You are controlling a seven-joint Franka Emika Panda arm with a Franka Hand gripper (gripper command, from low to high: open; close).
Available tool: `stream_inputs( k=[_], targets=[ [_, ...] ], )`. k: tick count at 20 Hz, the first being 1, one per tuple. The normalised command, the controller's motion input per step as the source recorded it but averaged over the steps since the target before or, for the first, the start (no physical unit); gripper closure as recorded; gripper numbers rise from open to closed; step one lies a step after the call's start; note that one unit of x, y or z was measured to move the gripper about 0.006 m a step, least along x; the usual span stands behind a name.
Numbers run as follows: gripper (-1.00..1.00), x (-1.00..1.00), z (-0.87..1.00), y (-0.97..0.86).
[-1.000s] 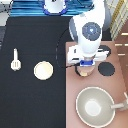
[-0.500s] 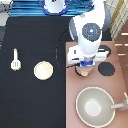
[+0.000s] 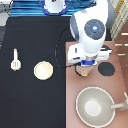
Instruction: Take the lid off the pot, put the pot on the plate, and use the tool to push the pot to the front of the table.
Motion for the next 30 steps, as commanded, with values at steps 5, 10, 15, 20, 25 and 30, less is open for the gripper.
stream_inputs(
  k=[5,10,15,20,25,30],
  targets=[
    [1.0,-0.99,0.82,-0.15],
    [1.0,-1.0,0.08,-0.1],
    [1.0,-1.0,-0.4,-0.16],
    [1.0,-1.0,-0.71,-0.18],
    [1.0,-1.0,-0.79,-0.11],
    [1.0,-1.0,-0.89,-0.04]
  ],
)
